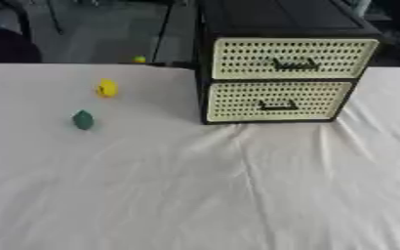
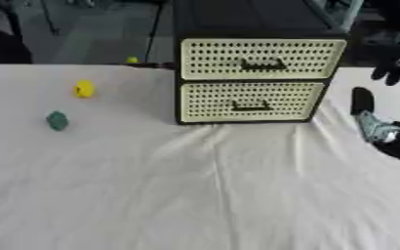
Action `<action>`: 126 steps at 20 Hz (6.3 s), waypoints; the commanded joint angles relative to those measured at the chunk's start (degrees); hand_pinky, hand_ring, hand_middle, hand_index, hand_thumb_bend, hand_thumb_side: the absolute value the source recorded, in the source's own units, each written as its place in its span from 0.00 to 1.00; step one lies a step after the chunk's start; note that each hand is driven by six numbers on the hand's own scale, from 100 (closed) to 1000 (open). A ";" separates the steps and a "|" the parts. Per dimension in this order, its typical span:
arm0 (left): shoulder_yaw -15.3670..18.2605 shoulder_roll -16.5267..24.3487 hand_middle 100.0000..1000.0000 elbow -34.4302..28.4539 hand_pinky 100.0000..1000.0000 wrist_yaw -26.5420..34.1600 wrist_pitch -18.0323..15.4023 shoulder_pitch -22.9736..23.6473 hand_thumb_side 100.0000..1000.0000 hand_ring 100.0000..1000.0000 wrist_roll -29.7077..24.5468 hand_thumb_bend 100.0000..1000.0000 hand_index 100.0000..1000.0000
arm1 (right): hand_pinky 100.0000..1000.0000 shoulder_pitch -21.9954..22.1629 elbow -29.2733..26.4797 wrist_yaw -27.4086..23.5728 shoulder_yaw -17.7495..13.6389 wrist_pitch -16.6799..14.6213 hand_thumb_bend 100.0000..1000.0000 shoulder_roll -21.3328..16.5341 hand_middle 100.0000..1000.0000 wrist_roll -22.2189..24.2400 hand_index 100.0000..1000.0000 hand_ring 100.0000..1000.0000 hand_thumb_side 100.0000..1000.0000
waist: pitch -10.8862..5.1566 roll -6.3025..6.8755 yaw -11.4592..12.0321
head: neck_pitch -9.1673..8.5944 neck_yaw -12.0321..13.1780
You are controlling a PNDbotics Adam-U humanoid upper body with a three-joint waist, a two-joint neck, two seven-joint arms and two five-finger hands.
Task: Pick up objects from table and place into drawer.
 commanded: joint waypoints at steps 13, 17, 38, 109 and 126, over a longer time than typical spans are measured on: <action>-0.90 0.36 0.83 -0.76 0.47 0.71 0.26 0.04 0.88 0.67 -1.23 0.21 0.89 | 0.00 -2.55 -0.88 -11.35 2.49 7.02 0.00 -11.58 0.03 17.88 0.83 0.00 0.06 | -2.21 -0.43 0.85 | 0.98 -0.68; -1.07 0.22 0.83 -0.76 0.47 1.01 0.43 0.06 0.89 0.67 -1.40 0.20 0.89 | 0.00 -3.34 -0.88 -14.74 3.56 9.87 0.00 -12.36 0.01 21.69 0.83 0.00 0.02 | -2.23 -0.63 1.14 | 1.02 -1.10; -2.19 -0.65 0.83 -0.76 0.47 2.42 0.81 -0.19 0.90 0.67 -3.16 0.18 0.90 | 0.00 -9.69 -0.26 -14.60 10.34 18.10 0.00 -13.39 0.00 32.48 0.84 0.00 0.06 | -1.89 -1.12 3.69 | -0.28 -4.53; -4.03 -2.20 0.83 -0.76 0.45 3.42 0.24 -3.61 0.95 0.67 -6.28 0.10 0.90 | 0.00 -17.20 20.65 -14.79 11.69 19.36 0.00 -12.63 0.00 33.44 0.76 0.00 0.01 | 6.99 -3.31 10.89 | -9.52 -11.89; -3.58 -2.56 0.83 -0.76 0.46 3.63 0.74 -3.02 0.94 0.67 -5.78 0.11 0.89 | 0.00 -13.53 11.75 -14.04 11.34 24.69 0.00 -13.57 0.00 37.78 0.52 0.00 0.00 | 5.28 -2.42 9.30 | -7.06 -9.90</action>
